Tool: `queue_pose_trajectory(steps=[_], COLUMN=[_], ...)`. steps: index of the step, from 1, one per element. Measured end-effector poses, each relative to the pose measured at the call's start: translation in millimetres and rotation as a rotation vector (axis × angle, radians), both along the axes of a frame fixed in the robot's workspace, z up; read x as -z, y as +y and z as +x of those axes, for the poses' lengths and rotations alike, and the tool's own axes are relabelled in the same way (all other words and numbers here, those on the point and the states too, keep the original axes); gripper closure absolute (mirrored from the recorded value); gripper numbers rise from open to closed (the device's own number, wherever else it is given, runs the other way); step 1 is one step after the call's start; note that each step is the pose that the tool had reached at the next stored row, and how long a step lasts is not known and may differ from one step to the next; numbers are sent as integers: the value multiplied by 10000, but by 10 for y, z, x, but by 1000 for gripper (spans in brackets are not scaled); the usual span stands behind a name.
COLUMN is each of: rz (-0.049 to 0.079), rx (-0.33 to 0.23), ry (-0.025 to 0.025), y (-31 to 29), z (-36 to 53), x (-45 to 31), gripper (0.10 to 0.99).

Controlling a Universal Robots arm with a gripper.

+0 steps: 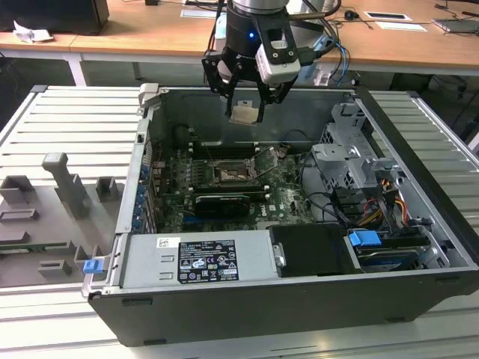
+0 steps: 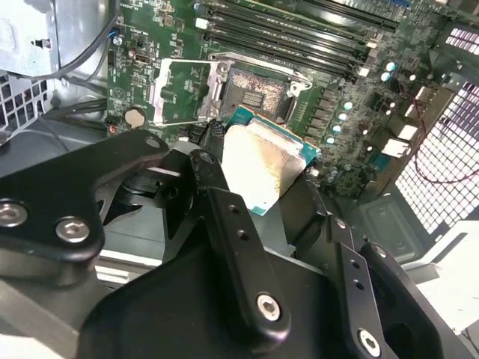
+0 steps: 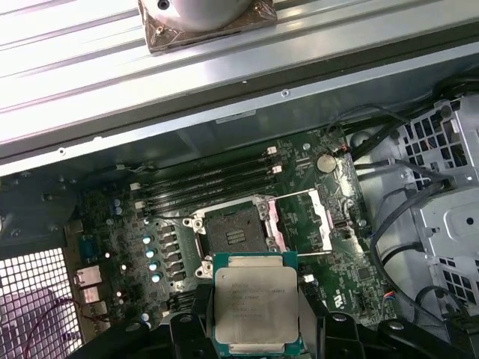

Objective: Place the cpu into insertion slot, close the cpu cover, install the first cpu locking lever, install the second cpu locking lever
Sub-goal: 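Place the cpu into insertion slot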

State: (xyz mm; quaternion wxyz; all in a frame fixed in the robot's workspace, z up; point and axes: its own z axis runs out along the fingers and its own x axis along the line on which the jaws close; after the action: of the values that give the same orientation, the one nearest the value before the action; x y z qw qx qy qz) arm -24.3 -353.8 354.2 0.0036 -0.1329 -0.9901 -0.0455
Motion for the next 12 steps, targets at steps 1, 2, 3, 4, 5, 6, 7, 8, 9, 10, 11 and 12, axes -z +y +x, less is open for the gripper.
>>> queue_pose_trajectory(steps=[1, 2, 3, 4, 5, 6, 7, 8, 9, 10, 11, 12], rz=[-1, -1, 0, 1, 0, 0, 0, 0, 0, 0, 0, 0], rx=[53, 91, 150, 204, 248, 319, 385, 424, 460, 494, 556, 592], ry=[1, 0, 1, 0, 0, 0, 0, 0, 0, 0, 0, 0], y=[0, 0, 0, 0, 0, 0, 0, 0, 0, 0, 0, 0], z=[0, 0, 0, 0, 0, 0, 0, 0, 0, 0, 0, 0], x=[0, 1, 2, 4, 4, 5, 6, 7, 8, 9, 10, 11], gripper=[545, 545, 545, 545, 545, 545, 545, 545, 545, 545, 545, 545])
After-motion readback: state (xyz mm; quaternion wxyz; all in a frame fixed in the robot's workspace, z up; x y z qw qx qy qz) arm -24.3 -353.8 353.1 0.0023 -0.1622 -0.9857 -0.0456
